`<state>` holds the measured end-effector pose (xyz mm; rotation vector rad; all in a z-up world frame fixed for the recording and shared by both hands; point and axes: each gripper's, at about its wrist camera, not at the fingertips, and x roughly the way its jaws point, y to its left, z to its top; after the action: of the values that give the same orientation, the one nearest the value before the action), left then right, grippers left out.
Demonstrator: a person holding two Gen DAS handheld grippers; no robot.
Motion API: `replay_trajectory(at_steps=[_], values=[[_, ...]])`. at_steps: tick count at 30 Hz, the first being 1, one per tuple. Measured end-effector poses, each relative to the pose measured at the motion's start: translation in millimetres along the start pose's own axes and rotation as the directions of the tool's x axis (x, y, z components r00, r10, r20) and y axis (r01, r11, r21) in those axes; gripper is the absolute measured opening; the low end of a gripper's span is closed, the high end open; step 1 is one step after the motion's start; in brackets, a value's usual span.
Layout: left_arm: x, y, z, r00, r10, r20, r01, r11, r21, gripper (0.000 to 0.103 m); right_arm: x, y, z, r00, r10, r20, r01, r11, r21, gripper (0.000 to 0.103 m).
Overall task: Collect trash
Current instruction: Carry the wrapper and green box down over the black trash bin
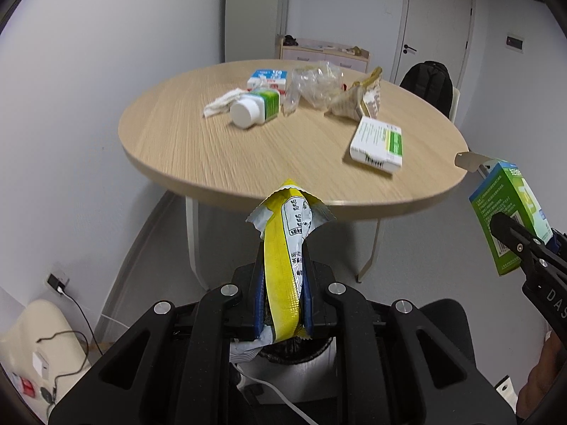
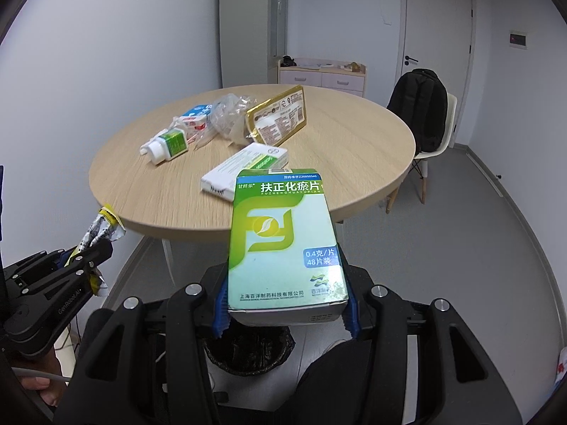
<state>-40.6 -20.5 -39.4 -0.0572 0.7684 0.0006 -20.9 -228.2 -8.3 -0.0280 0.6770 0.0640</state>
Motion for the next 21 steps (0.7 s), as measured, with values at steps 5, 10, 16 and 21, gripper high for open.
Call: replay_trajectory(at_steps=[5, 10, 16, 21], values=[[2.4, -2.7, -17.4, 1.000, -0.013, -0.022, 0.013, 1.000, 0.003, 0.015, 0.4, 2.6, -14.3, 1.000, 0.007, -0.015, -0.007, 1.000, 0.007, 0.046], [8.3, -4.3, -31.5, 0.999, -0.018, -0.037, 0.018, 1.000, 0.005, 0.015, 7.3, 2.2, -27.8, 0.999, 0.016, -0.037, -0.015, 1.000, 0.022, 0.046], [21.1, -0.8, -45.1, 0.998, -0.020, -0.067, 0.019, 1.000, -0.005, 0.015, 20.9, 5.0, -41.1, 0.998, 0.020, -0.066, -0.019, 1.000, 0.021, 0.046], [31.7, 0.3, -52.5, 0.996, -0.025, -0.082, 0.025, 1.000, -0.004, 0.015, 35.8, 8.4, -50.3, 0.997, 0.020, -0.081, -0.018, 1.000, 0.019, 0.046]])
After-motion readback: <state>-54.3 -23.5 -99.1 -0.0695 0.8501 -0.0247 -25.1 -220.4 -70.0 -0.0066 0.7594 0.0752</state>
